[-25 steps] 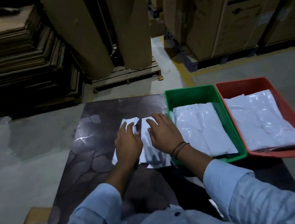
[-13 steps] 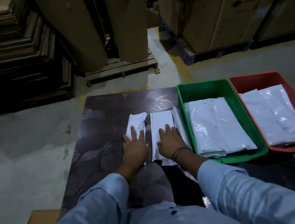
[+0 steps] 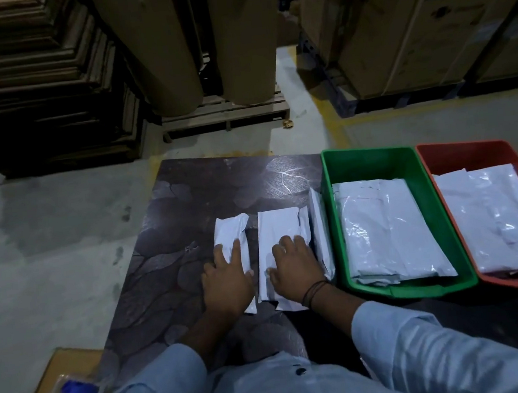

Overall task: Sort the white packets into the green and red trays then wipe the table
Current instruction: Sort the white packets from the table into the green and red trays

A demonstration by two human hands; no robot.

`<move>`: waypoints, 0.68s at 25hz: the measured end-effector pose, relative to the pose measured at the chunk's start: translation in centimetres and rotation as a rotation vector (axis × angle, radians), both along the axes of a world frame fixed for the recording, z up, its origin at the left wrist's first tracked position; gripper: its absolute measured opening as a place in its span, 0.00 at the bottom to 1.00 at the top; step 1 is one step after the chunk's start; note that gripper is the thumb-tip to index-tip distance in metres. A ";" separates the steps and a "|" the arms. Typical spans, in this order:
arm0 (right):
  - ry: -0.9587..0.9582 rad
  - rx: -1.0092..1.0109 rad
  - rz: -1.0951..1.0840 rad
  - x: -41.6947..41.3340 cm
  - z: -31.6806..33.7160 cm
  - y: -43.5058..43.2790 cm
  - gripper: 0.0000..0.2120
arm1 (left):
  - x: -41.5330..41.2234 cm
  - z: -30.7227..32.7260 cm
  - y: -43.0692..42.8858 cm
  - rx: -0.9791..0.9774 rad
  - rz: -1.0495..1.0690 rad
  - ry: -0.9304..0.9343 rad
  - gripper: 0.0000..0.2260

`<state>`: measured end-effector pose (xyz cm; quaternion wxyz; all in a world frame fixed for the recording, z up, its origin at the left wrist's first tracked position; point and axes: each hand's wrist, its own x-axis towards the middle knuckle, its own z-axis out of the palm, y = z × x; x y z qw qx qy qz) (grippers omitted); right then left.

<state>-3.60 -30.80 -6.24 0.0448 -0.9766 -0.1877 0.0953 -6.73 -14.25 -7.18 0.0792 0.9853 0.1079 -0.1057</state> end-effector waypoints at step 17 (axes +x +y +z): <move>0.153 -0.068 -0.073 1.2 -0.7 2.4 0.38 | 2.0 -1.0 0.2 -0.154 0.094 -0.023 0.39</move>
